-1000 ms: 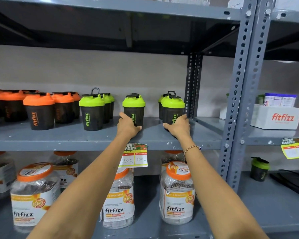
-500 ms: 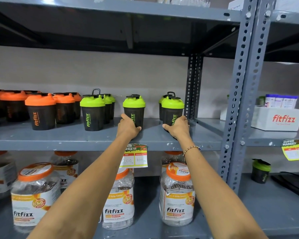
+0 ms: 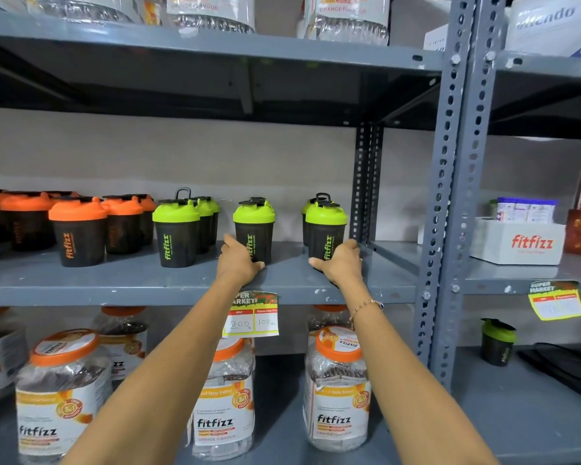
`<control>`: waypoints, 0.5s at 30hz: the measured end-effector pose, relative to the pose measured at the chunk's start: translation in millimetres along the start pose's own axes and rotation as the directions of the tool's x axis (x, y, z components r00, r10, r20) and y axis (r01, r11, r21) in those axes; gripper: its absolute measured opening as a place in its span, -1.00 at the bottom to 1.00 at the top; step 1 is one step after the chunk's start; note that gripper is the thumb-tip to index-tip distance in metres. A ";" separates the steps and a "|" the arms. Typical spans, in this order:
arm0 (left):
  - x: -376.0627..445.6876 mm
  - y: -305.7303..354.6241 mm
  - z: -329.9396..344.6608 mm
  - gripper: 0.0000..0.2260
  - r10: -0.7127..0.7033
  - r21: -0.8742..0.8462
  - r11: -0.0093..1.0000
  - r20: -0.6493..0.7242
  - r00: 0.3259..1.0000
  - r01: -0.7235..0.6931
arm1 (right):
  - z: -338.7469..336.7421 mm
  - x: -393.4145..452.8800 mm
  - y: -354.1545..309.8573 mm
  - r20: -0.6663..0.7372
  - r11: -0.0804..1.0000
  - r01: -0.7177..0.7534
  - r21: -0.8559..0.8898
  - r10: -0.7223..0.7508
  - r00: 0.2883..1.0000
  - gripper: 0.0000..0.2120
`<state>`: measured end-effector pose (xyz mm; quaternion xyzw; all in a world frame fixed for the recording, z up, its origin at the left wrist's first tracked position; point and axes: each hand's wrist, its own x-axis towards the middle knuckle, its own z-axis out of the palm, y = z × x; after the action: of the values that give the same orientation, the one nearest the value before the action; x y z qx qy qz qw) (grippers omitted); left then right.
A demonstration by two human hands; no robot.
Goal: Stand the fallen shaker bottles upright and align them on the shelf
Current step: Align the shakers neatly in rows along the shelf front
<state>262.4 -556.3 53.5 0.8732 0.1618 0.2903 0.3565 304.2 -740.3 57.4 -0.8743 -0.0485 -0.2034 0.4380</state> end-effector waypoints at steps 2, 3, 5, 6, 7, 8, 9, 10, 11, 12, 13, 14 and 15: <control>-6.3 -7.5 -5.3 -0.41 0.030 -0.003 1.000 -0.111 0.993 -0.031 | -1.1 -12.1 3.1 -0.137 0.997 0.063 0.046 -0.057 0.989 -0.46; -10.6 -12.6 -8.2 -0.47 0.066 -0.008 0.998 -0.178 0.982 -0.068 | -0.6 -20.5 4.5 -0.225 0.991 0.114 0.070 -0.095 0.970 -0.61; -19.4 -26.4 -14.9 -0.62 0.160 -0.029 0.984 -0.295 0.942 -0.176 | 4.3 -39.3 2.1 -0.339 0.963 0.252 0.093 -0.207 0.918 -0.84; -22.8 -34.5 -19.5 -0.68 0.203 -0.038 0.973 -0.331 0.922 -0.228 | 10.0 -48.0 -3.0 -0.346 0.942 0.322 0.094 -0.272 0.898 -0.88; -24.7 -42.7 -26.2 -0.73 0.234 -0.046 0.963 -0.355 0.905 -0.266 | 18.2 -55.6 -11.2 -0.330 0.920 0.379 0.099 -0.329 0.885 -0.89; -25.0 -50.7 -34.6 -0.76 0.246 -0.055 0.956 -0.374 0.894 -0.287 | 27.5 -62.4 -21.9 -0.300 0.900 0.421 0.110 -0.374 0.878 -0.89; -24.2 -58.8 -44.6 -0.78 0.246 -0.068 0.953 -0.395 0.885 -0.295 | 38.0 -68.5 -34.4 -0.263 0.884 0.450 0.128 -0.407 0.875 -0.89; -22.2 -67.3 -55.8 -0.79 0.240 -0.081 0.951 -0.415 0.877 -0.299 | 48.9 -74.6 -48.1 -0.218 0.870 0.469 0.153 -0.433 0.874 -0.88; -19.7 -76.1 -67.5 -0.78 0.237 -0.087 0.949 -0.435 0.869 -0.303 | 60.0 -80.0 -62.4 -0.171 0.859 0.479 0.181 -0.453 0.875 -0.88; -16.9 -85.2 -79.5 -0.78 0.237 -0.084 0.948 -0.454 0.859 -0.306 | 70.9 -84.9 -75.9 -0.136 0.850 0.485 0.206 -0.466 0.874 -0.88; -13.6 -95.1 -91.5 -0.77 0.237 -0.074 0.949 -0.474 0.848 -0.306 | 81.8 -88.4 -88.8 -0.117 0.846 0.484 0.223 -0.470 0.875 -0.88; -10.5 -106.2 -103.3 -0.75 0.236 -0.053 0.952 -0.497 0.835 -0.300 | 92.5 -91.4 -100.7 -0.106 0.849 0.474 0.232 -0.462 0.880 -0.87; -7.2 -117.5 -115.0 -0.72 0.234 -0.021 0.958 -0.522 0.821 -0.286 | 102.4 -93.6 -111.6 -0.098 0.859 0.453 0.237 -0.443 0.891 -0.86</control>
<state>176.3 -417.6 32.9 0.7591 0.1157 0.5661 0.3000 221.5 -582.9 48.8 -0.7715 -0.2673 -0.3092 0.4875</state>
